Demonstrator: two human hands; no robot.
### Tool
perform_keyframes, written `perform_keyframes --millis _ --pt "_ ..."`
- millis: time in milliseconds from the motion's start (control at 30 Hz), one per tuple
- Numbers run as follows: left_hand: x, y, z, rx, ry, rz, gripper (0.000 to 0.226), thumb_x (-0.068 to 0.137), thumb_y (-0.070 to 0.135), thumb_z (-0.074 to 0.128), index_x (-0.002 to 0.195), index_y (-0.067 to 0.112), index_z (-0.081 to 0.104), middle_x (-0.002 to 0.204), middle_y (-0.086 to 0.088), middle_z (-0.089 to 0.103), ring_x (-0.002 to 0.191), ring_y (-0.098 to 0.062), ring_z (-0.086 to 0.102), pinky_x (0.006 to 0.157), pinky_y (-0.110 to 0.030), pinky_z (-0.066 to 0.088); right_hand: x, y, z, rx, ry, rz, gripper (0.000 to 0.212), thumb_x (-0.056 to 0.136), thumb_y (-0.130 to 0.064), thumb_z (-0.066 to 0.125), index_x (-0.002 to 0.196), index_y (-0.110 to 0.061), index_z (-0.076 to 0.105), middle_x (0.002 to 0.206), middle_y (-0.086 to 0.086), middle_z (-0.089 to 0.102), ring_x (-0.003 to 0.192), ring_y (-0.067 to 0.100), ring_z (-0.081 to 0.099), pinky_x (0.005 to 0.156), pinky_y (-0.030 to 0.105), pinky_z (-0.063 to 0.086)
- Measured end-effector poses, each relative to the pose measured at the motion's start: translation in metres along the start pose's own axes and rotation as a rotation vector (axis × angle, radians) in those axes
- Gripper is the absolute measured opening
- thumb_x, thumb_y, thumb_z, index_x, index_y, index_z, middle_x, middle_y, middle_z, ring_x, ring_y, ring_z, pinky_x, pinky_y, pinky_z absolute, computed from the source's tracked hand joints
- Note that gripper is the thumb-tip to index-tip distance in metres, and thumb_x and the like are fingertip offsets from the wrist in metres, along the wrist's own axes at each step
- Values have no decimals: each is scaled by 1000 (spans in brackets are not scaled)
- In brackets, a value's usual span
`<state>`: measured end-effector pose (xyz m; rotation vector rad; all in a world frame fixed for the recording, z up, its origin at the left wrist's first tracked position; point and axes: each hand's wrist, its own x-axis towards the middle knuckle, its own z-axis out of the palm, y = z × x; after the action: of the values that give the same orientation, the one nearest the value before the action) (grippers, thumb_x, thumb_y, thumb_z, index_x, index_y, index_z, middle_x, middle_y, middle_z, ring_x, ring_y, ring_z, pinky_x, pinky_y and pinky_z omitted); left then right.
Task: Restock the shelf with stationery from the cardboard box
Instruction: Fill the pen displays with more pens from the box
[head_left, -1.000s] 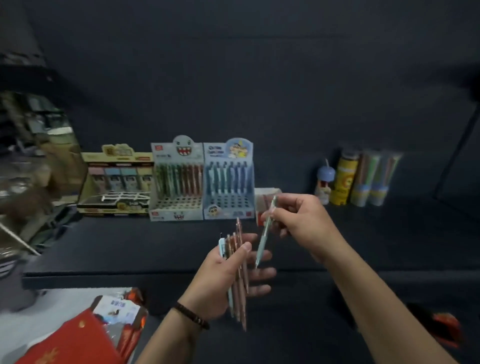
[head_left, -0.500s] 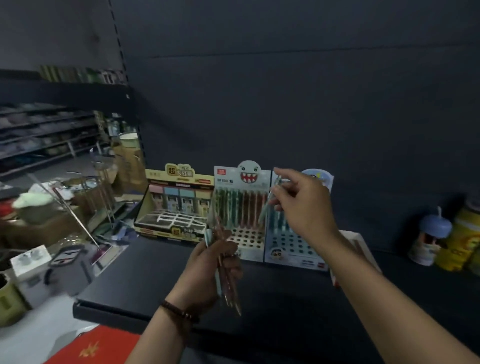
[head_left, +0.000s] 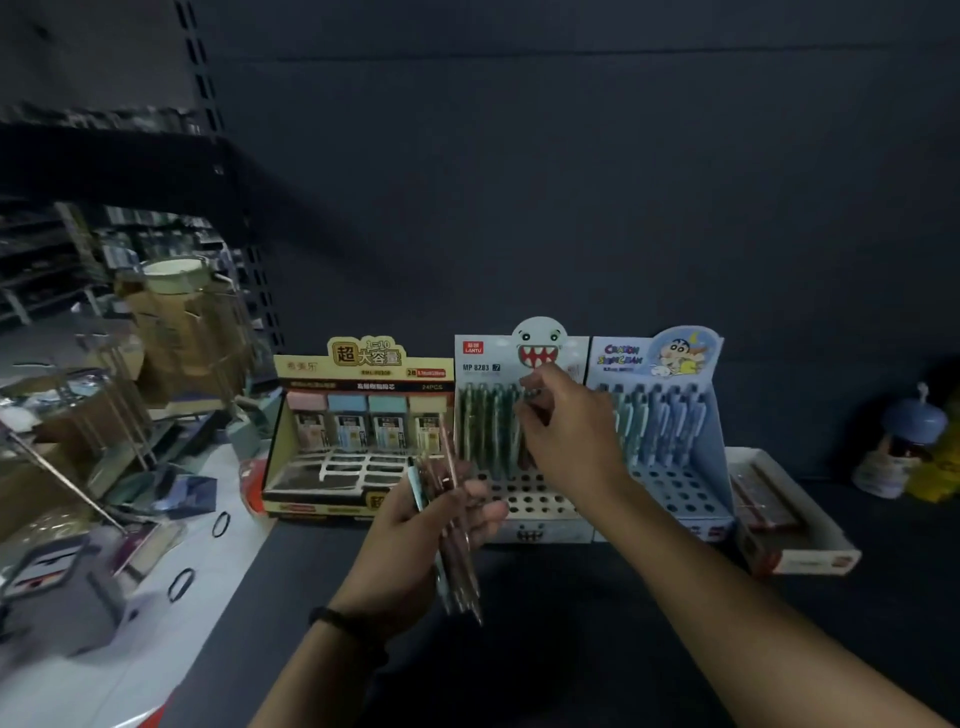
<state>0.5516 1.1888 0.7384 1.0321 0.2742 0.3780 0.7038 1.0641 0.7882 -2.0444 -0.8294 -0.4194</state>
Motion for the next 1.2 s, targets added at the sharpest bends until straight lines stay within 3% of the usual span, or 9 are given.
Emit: perform_keyframes --millis 167,333,500,600,733,900,1000,1067,1200 --pt "-2 -4 4 -112 -25 -41 39 99 6 60 132 -13 55 123 -28 73 111 -46 73 85 -54 64 0 -3 7 -155 -71 -35 14 101 -18 70 114 -21 63 80 -3 71 74 14 67 69 33 56" --pt "1 -3 8 -142 -49 -48 36 105 -1 53 141 -4 48 126 -27 72 113 -47 73 90 -55 63 0 -8 -4 -200 -139 -44 13 103 -27 66 115 -26 71 84 -5 75 71 11 70 71 35 62" --pt "1 5 20 -84 -105 -18 24 104 -2 54 128 -1 58 122 -30 73 112 -48 73 90 -52 64 2 -29 -32 131 -158 34 22 98 -51 67 110 -34 76 93 -18 75 80 -4 70 74 23 57" --pt "2 10 26 -51 -138 -19 25 106 0 52 129 -2 61 123 -30 73 115 -45 72 93 -51 63 5 -31 -34 192 -301 87 20 88 -42 83 106 -35 77 99 -17 75 90 0 71 85 32 60" --pt "7 12 30 -61 -156 -33 27 107 1 50 131 -4 61 123 -30 73 114 -43 73 92 -53 63 9 -26 -38 302 -284 140 19 87 -25 87 103 -30 80 95 -10 79 90 4 75 90 40 63" --pt "15 1 25 -111 -105 -11 34 105 9 55 139 8 59 125 -29 72 116 -45 72 102 -67 53 15 -14 -62 338 -19 101 36 90 -15 84 121 -30 71 78 -5 77 71 11 75 73 38 63" --pt "18 -8 26 14 -75 45 34 103 20 59 137 21 62 110 -14 78 84 -31 75 75 -44 61 13 6 -68 173 151 62 32 90 -14 82 115 -30 73 70 -11 72 69 4 70 70 28 58" --pt "19 -16 28 34 -46 53 37 101 23 59 137 19 63 82 -3 66 60 -16 52 57 -30 48 5 16 -62 107 183 35 28 90 -15 81 113 -27 74 67 -12 71 70 1 69 69 19 52" --pt "18 -20 30 -22 -96 6 24 102 20 55 122 8 60 72 3 37 59 -13 25 55 -27 31 -4 27 -45 24 200 -6 22 92 -16 80 112 -22 74 67 -11 69 69 8 68 72 30 57"
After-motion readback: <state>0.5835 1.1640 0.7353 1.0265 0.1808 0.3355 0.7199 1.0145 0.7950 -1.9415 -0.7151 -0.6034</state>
